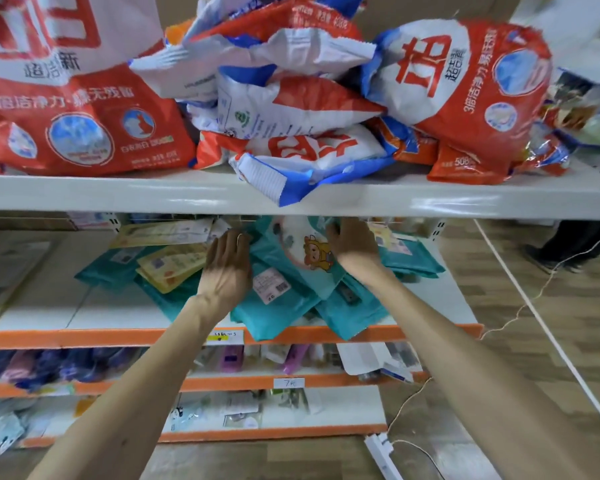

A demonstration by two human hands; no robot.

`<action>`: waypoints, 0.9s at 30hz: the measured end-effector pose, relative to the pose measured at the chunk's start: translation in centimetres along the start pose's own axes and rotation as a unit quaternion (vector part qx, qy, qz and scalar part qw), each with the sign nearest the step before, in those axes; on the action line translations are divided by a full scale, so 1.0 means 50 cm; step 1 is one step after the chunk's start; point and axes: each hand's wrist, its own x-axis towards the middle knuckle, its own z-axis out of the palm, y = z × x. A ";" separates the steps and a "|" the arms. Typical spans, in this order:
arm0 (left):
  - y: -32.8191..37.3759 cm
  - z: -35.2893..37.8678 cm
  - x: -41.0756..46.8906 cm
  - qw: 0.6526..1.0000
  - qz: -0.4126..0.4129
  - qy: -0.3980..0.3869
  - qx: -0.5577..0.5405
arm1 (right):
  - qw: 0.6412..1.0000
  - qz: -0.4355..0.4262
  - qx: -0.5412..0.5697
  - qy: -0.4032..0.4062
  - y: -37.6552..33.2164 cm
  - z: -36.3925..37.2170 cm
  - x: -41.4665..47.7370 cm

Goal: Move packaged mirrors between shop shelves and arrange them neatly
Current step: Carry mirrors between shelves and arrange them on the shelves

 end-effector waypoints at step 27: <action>-0.251 0.052 -0.048 0.966 -0.160 -0.191 0.072 | 0.930 0.336 0.145 0.020 0.134 0.211 -0.005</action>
